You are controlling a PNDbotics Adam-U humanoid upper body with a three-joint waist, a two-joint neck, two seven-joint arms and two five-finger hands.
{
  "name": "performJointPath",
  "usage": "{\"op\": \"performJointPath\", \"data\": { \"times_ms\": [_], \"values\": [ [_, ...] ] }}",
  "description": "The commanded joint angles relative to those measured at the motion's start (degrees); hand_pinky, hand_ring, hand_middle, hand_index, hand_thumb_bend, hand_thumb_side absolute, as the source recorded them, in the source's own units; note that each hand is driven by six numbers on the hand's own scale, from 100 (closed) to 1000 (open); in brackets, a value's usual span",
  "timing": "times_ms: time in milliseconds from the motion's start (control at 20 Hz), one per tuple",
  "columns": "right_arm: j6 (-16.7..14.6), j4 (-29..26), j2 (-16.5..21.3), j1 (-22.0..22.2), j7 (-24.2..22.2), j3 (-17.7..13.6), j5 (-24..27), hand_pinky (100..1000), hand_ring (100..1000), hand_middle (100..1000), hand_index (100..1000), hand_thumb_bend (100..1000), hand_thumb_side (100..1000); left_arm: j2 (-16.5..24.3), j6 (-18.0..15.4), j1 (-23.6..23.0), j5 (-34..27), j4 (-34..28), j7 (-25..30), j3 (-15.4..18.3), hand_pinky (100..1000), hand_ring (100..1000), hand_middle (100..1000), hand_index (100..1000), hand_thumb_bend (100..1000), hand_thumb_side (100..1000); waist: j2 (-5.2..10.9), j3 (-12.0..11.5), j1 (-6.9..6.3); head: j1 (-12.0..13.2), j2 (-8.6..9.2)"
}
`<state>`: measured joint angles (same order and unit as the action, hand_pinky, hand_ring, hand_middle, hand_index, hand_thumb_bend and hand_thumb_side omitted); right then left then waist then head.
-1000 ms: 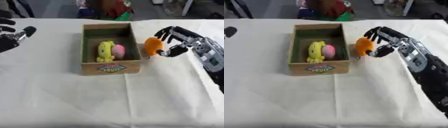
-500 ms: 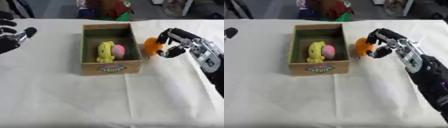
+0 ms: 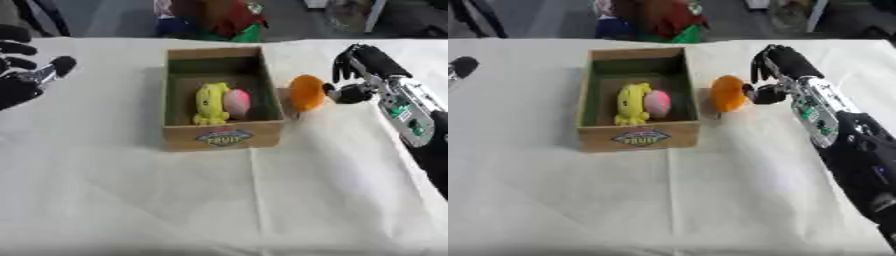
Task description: Pick up objects on the table and place them in the box.
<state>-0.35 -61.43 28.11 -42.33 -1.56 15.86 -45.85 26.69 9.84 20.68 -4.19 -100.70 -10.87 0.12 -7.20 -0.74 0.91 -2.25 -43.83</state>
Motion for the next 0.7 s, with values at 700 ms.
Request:
{"op": "performJointPath", "data": {
  "times_ms": [700],
  "values": [
    [-4.0, 0.6, 0.5, -1.8, -15.6, -0.5, 0.7, 630, 736, 796, 920, 318, 100, 0.7, -0.4, 0.4, -0.7, -0.6, 1.0, 0.1, 575, 615, 580, 630, 810, 152, 0.97, -0.2, -0.44, 0.3, -0.26]
  ]
}}
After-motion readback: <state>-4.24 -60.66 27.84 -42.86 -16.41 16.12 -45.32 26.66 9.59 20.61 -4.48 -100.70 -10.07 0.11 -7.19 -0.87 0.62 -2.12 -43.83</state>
